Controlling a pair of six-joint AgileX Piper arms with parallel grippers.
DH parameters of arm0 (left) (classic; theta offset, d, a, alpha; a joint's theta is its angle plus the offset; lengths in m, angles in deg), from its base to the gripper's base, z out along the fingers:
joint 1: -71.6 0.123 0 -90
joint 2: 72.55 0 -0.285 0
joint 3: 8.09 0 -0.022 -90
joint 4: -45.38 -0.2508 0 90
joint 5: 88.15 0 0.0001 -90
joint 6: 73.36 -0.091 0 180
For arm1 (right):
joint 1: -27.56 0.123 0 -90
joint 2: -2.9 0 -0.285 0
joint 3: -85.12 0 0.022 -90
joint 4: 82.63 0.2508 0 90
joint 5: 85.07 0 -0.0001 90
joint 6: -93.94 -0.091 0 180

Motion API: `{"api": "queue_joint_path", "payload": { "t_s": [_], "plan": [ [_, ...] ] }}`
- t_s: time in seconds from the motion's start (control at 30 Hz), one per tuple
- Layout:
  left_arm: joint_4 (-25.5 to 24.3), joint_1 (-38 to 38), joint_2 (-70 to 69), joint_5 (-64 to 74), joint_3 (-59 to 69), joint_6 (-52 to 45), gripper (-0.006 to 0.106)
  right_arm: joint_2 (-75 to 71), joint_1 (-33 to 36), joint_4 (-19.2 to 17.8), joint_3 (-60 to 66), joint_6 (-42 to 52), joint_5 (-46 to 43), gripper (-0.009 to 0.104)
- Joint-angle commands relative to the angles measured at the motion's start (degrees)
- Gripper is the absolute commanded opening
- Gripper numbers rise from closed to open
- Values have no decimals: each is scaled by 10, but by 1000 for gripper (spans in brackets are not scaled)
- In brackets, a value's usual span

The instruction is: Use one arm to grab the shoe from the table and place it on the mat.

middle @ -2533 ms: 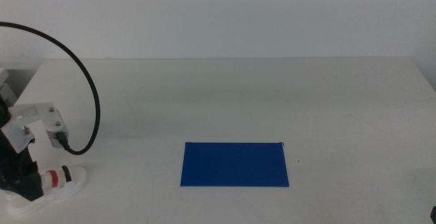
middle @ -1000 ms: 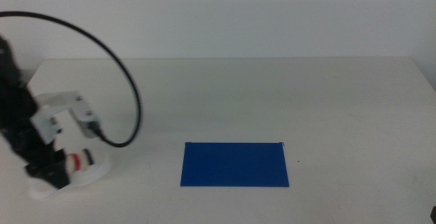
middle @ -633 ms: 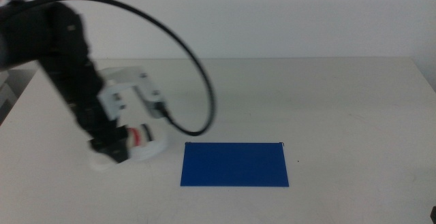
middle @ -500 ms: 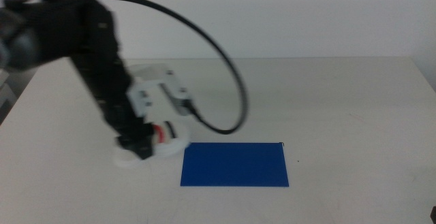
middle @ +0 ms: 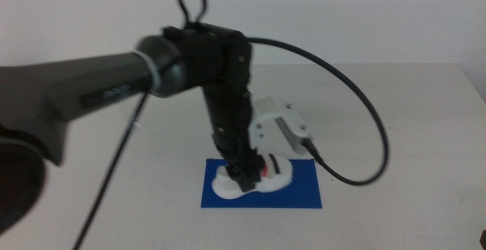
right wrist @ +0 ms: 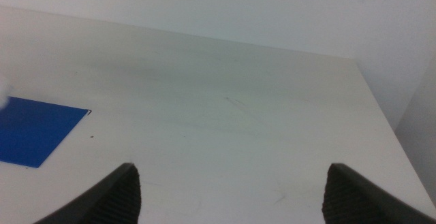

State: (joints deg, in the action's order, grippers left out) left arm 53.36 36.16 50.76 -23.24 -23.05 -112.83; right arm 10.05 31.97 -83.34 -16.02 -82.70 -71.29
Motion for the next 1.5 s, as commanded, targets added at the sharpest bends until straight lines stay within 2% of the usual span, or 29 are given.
{"api": "queue_joint_path", "payload": {
  "t_s": [0.0,0.27,0.5,0.6,0.87,1.33,1.47],
  "plan": [
    [14,-16,-17,2,-35,9,-1,2,2,-6,3,6,-42,78],
    [28,-33,4,0,-71,9,-1,2,2,-6,3,6,-42,78],
    [22,-32,6,10,-71,9,-1,2,2,-6,3,6,-42,78],
    [22,-32,6,20,-71,37,-1,2,2,-6,3,6,-42,78],
    [17,-32,6,20,-71,247,-1,2,2,-6,3,6,-42,78],
    [20,-32,6,20,-71,507,-1,2,2,-6,3,6,-42,78],
    [20,-32,6,20,-71,608,-1,2,2,-6,3,6,-42,78]
  ]
}}
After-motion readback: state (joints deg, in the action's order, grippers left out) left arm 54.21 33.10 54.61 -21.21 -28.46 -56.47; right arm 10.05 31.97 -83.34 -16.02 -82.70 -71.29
